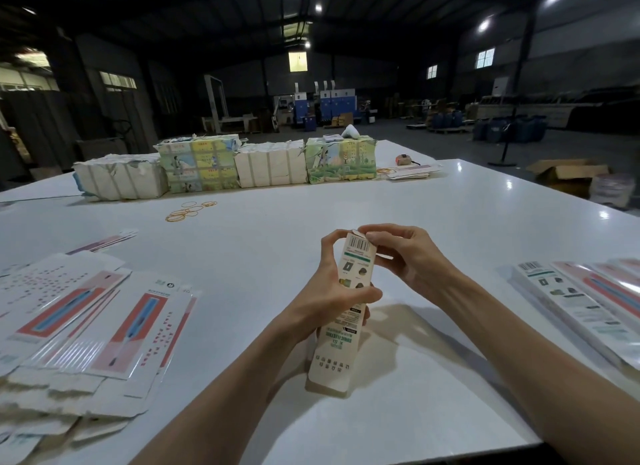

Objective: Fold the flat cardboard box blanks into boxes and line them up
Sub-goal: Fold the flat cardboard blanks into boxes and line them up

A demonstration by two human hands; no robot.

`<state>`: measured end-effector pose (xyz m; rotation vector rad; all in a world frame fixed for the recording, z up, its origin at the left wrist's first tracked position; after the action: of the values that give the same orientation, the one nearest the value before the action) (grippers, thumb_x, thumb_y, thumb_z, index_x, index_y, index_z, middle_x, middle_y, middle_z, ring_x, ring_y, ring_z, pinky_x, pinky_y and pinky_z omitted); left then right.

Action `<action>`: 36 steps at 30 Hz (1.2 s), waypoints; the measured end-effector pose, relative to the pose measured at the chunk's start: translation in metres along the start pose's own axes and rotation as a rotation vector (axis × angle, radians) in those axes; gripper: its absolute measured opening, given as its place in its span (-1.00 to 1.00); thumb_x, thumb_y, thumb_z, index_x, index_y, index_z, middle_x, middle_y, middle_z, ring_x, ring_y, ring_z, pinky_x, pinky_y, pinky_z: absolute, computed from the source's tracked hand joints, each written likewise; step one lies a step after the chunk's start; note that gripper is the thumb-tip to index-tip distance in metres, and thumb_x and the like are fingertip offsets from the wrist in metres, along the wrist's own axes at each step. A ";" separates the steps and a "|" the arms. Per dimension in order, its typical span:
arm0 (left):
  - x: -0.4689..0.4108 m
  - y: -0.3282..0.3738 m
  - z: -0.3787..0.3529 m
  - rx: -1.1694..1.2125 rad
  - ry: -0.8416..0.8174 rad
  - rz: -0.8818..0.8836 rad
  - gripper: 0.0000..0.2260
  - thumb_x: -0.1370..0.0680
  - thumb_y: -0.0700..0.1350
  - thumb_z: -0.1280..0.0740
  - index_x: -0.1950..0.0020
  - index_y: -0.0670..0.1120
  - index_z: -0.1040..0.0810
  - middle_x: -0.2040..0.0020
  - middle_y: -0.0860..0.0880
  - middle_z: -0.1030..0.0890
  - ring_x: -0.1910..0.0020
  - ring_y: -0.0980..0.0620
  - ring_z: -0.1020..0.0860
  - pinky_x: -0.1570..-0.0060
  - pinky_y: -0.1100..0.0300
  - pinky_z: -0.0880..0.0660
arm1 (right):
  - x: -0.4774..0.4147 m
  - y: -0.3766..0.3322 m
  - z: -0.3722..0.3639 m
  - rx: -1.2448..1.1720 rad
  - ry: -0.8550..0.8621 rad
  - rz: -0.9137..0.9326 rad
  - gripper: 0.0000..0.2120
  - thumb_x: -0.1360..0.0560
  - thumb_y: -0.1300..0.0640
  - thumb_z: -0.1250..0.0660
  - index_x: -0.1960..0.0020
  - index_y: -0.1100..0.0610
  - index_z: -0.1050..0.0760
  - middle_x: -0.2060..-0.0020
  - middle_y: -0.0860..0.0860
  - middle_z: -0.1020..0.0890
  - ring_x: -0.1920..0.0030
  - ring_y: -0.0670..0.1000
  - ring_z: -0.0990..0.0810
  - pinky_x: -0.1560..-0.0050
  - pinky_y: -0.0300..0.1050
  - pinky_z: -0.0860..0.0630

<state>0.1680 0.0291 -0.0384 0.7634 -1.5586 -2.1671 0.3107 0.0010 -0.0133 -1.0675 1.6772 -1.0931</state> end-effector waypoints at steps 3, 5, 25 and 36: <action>0.000 0.001 0.001 -0.017 -0.018 -0.002 -0.11 -0.47 -0.16 -0.57 -0.46 0.40 -0.04 -0.10 -0.29 -0.61 0.24 -0.23 -0.72 0.20 0.00 -0.68 | -0.001 0.002 0.002 -0.015 0.003 -0.027 -0.71 -0.35 0.13 -0.57 -0.02 0.24 -0.76 -0.04 0.24 -0.74 -0.09 0.17 -0.75 0.05 0.01 -0.70; 0.000 0.001 0.000 -0.028 -0.036 -0.005 -0.12 -0.48 -0.16 -0.57 -0.45 0.40 -0.04 -0.06 -0.27 -0.64 0.24 -0.23 -0.72 0.18 -0.03 -0.68 | -0.001 0.003 0.003 -0.019 0.009 -0.035 -0.75 -0.37 0.15 -0.56 -0.01 0.25 -0.76 -0.04 0.25 -0.74 -0.07 0.17 -0.75 0.06 0.02 -0.70; -0.001 -0.003 0.004 0.088 0.015 0.024 -0.10 -0.47 -0.21 -0.56 -0.46 0.52 -0.14 -0.15 -0.22 -0.58 0.28 -0.24 -0.71 0.28 0.00 -0.66 | 0.002 0.000 -0.015 0.091 -0.101 0.034 -0.74 -0.64 0.31 -0.27 -0.15 0.22 -0.73 -0.12 0.20 -0.72 -0.21 0.18 -0.69 -0.16 0.04 -0.67; -0.002 -0.002 0.009 0.199 0.093 0.001 -0.20 -0.47 -0.25 -0.55 -0.41 0.41 -0.22 -0.12 -0.23 -0.58 0.27 -0.19 -0.70 0.22 -0.04 -0.67 | 0.013 -0.005 -0.019 0.252 0.058 0.243 -0.79 -0.60 0.18 -0.46 -0.23 0.14 -0.63 -0.07 0.04 -0.76 -0.15 0.09 -0.73 -0.02 -0.03 -0.71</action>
<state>0.1642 0.0381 -0.0376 0.9104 -1.7430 -1.9648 0.2899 -0.0076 -0.0064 -0.6602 1.6144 -1.1474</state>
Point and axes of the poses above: each hand's wrist, its own x-axis away from the middle knuckle, its own z-axis out of the back of the hand, y = z × x, the point moved 9 cm from there along -x, towards the middle knuckle
